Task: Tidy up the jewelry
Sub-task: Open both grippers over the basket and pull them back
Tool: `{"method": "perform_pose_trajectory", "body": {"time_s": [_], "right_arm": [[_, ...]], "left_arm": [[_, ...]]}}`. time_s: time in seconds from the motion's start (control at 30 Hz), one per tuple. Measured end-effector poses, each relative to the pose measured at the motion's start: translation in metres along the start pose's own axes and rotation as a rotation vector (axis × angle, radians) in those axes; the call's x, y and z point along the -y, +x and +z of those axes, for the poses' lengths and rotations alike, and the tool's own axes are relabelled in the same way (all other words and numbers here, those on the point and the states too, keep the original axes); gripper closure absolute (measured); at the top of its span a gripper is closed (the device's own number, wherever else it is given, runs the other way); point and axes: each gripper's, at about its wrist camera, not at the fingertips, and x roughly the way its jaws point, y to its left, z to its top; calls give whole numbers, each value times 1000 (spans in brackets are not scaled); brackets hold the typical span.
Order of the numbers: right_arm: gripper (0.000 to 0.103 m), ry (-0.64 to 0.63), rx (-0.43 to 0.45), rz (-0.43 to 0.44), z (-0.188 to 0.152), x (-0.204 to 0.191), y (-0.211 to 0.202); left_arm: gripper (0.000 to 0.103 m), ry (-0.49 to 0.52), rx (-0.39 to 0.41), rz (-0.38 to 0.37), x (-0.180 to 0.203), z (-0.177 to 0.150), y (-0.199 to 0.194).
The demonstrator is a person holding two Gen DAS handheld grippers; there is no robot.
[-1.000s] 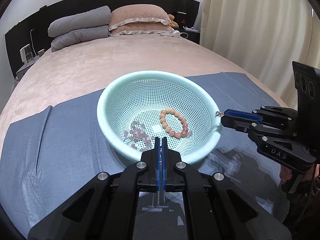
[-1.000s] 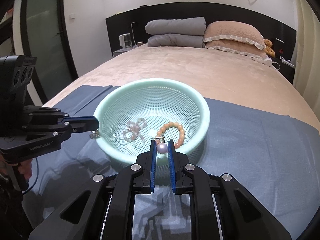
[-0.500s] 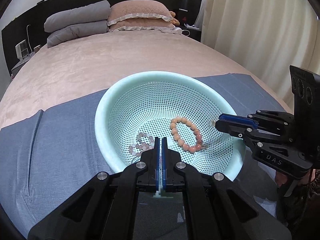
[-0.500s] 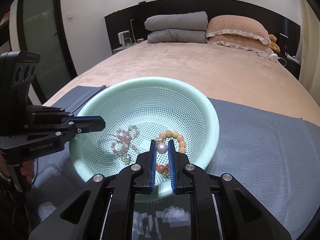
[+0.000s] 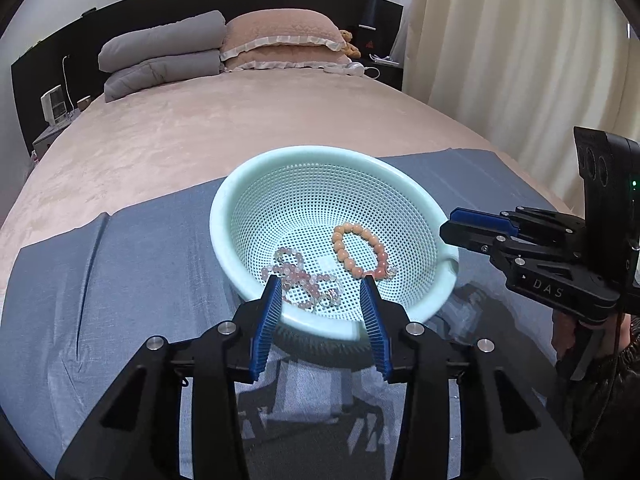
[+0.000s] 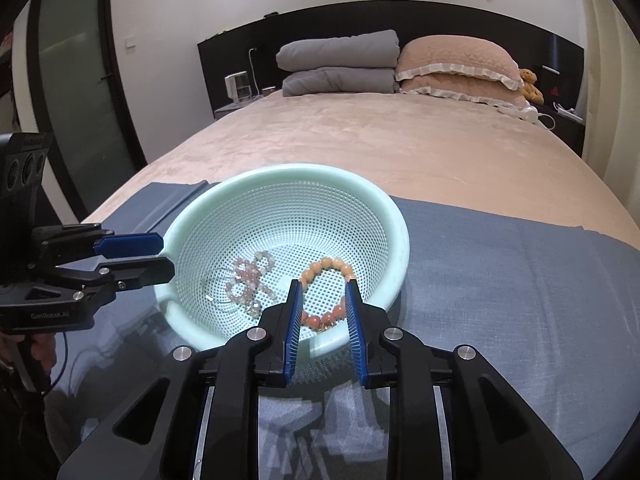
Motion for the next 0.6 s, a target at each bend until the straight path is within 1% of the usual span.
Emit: {"method": "perform_pose_trajectory", "body": {"time_s": [0.07,0.17,0.27,0.33,0.6], "right_arm": [[74,-13,0,-8,-4,-6,-10],[70,-22,3,-11,-12,-11,-25],[64,-29,-1,-18,-23,-16,-39],[64,-39,-14,-21,-33,-20,-47],[64,-58,-51,-31,-74,-38,-72]], "left_arm": [[61,7,-2,6,6,-5,-8],[61,5,-5,11,12,-16,-22],[52,-8,-5,35,19,-29,-34],[52,-19,-13,21,23,-39,-40],[52,-17,-45,20,47,-79,-55]]}}
